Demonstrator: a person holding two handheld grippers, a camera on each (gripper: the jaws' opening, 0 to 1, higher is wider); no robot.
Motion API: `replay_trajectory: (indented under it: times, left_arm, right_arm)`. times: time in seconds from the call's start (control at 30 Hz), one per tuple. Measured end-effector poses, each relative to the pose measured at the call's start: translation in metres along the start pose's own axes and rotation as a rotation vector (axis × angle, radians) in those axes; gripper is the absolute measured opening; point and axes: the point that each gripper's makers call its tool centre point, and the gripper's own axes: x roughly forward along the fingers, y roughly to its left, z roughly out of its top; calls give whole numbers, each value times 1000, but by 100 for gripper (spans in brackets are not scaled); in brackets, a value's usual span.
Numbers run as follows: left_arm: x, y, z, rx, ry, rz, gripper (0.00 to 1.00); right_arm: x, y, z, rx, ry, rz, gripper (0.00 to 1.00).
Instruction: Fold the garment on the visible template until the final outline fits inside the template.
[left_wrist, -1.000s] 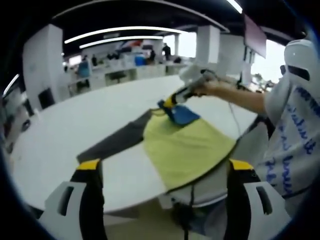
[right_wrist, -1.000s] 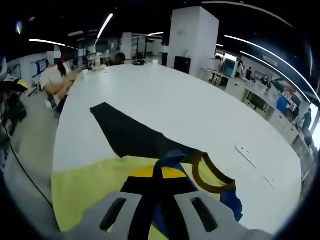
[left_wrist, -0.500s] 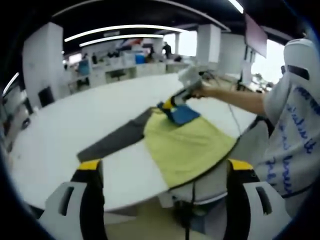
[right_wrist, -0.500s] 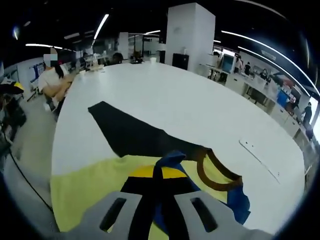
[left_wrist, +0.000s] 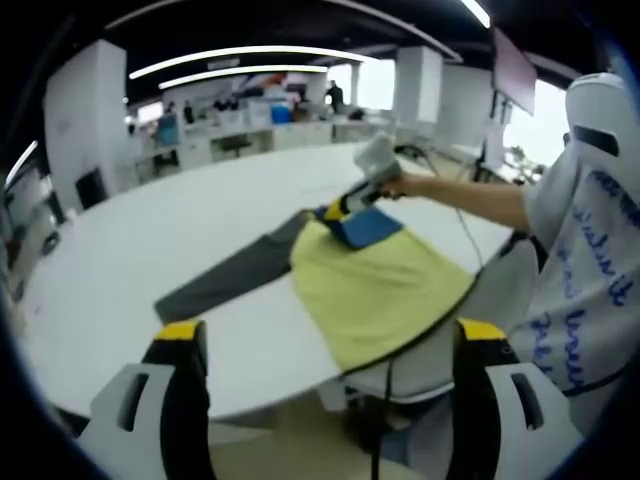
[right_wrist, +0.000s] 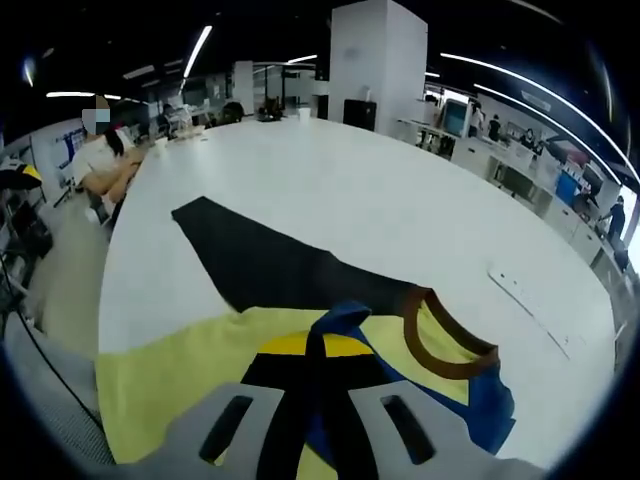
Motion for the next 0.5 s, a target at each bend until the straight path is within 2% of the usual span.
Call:
replay_trajectory:
  times: [0.5]
  left_arm:
    - [2,10,-2,-8,-4,-3,98]
  right_arm:
    - [18,5,-11,14,34,12,2]
